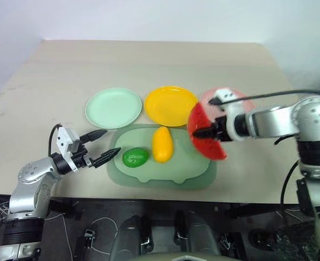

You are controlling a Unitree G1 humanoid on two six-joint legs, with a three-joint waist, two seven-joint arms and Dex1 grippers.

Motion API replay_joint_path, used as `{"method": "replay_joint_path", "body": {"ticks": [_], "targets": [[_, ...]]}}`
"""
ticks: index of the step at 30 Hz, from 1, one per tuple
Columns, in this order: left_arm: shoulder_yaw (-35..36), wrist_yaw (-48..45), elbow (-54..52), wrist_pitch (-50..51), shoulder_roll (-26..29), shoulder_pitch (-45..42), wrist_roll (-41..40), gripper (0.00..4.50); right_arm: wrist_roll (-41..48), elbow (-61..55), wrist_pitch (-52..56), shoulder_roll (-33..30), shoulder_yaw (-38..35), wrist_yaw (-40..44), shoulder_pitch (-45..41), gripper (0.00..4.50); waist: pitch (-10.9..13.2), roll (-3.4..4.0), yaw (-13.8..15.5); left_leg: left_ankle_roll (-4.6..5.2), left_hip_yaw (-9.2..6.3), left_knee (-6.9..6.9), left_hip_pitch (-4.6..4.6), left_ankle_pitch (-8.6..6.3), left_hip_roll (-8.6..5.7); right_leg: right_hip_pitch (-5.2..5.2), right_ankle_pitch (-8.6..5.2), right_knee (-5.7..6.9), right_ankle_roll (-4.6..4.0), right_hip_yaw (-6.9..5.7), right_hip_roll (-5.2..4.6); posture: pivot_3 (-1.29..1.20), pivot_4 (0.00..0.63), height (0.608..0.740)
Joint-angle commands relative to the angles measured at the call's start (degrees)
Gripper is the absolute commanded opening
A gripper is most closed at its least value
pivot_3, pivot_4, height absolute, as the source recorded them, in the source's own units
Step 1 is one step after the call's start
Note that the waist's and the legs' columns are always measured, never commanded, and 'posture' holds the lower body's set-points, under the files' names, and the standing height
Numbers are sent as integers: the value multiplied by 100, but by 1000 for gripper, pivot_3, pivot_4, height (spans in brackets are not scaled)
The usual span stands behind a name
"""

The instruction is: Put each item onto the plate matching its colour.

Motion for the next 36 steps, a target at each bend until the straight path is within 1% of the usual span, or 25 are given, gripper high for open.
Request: {"method": "replay_joint_path", "body": {"ticks": [1, 2, 5, 8, 9, 14, 18, 22, 24, 26, 27, 29, 32, 36], "targets": [[81, 21, -193, 42, 84, -63, -65, 4500, -895, 370, -638, -63, -280, 736, -210, 3062, -1, 1, -12, 0, 0, 0, 0, 0, 1, 0, 0, -1, 0, 0, 1, 0, 150, 696], [88, 24, -208, 51, 82, -54, -68, 4500, -1249, 596, -938, -37, -276, 929, -252, 3062, 0, 1, -17, 0, 1, -1, 1, 0, 1, 0, 0, -1, 1, 0, 2, 0, 150, 696], [116, 28, -220, 65, 78, -36, -72, 4500, -2382, 1577, -1710, 29, 107, 1686, -521, 3062, 0, 1, -15, 0, 5, -1, 1, 0, 2, -2, 0, 0, 1, 0, 5, 0, 150, 696], [137, -15, -169, 39, 92, -15, -68, 4500, -3592, 2877, -2928, 299, 464, 2434, -912, 3062, 0, 2, -26, 0, 10, -1, -1, 0, 2, -7, 0, 2, 1, 4, 6, 0, 150, 696], [151, -31, -165, 33, 101, 3, -74, 4500, -3902, 3306, -3178, 381, 538, 2645, -1049, 3062, 0, 2, -30, -1, 13, -1, -1, 1, 3, -9, 0, 3, 1, 5, 7, 0, 150, 696], [217, -76, -143, -9, 145, 70, -88, 4500, -5018, 5249, -3984, 779, 543, 3293, -1682, 3062, 2, 5, -39, -2, 20, -2, -2, 2, 7, -19, 0, 13, 1, 8, 11, 0, 150, 696], [240, -35, -270, 22, 158, 153, -104, 4500, -5640, 6215, -4321, 994, 446, 3534, -1937, 3062, 2, 6, -55, -6, 22, -2, -1, 4, 9, -20, 0, 16, 1, 8, 10, 0, 150, 696], [249, 36, -406, 78, 182, 223, -116, 4500, -6025, 6598, -4519, 1110, 249, 3714, -2087, 3062, 2, 7, -113, -7, 22, -1, -1, 5, 9, -20, 0, 18, 1, 9, 9, 0, 150, 696], [257, 75, -503, 132, 198, 266, -143, 4500, -6193, 6665, -4544, 1143, 172, 3814, -2156, 3797, 2, 7, -147, -9, 20, -1, -1, 6, 9, -20, 0, 20, 0, 9, 7, 0, 150, 696], [269, 99, -557, 167, 213, 295, -164, 4500, -6367, 6671, -4586, 1162, 132, 3904, -2192, 4378, 2, 7, -169, -9, 20, -1, 0, 6, 8, -21, 0, 21, 0, 9, 6, 0, 150, 696], [273, 105, -565, 179, 230, 305, -163, 4500, -6495, 6632, -4669, 1153, 162, 3918, -2199, 4447, 1, 8, -172, -9, 20, -1, 0, 6, 9, -21, 0, 23, 0, 9, 7, 0, 150, 696], [298, 120, -556, 222, 269, 284, -176, 4500, -6745, 6512, -4872, 1078, 206, 3937, -2248, 4447, 2, 12, -178, -10, 20, -2, 1, 6, 9, -23, 0, 25, 0, 9, 7, 0, 150, 696], [314, 103, -519, 237, 286, 251, -195, 4500, -6891, 6357, -4838, 986, 113, 4145, -2376, 4447, 4, 16, -180, -11, 22, -1, 0, 7, 9, -27, 0, 29, 0, 11, 7, 0, 150, 696], [317, 11, -375, 158, 275, 218, -150, 4500, -7043, 5550, -4541, 784, 129, 4639, -2395, 4447, 5, 19, -177, -11, 24, -1, 0, 7, 9, -30, 0, 31, 0, 13, 5, 0, 150, 696]]}}
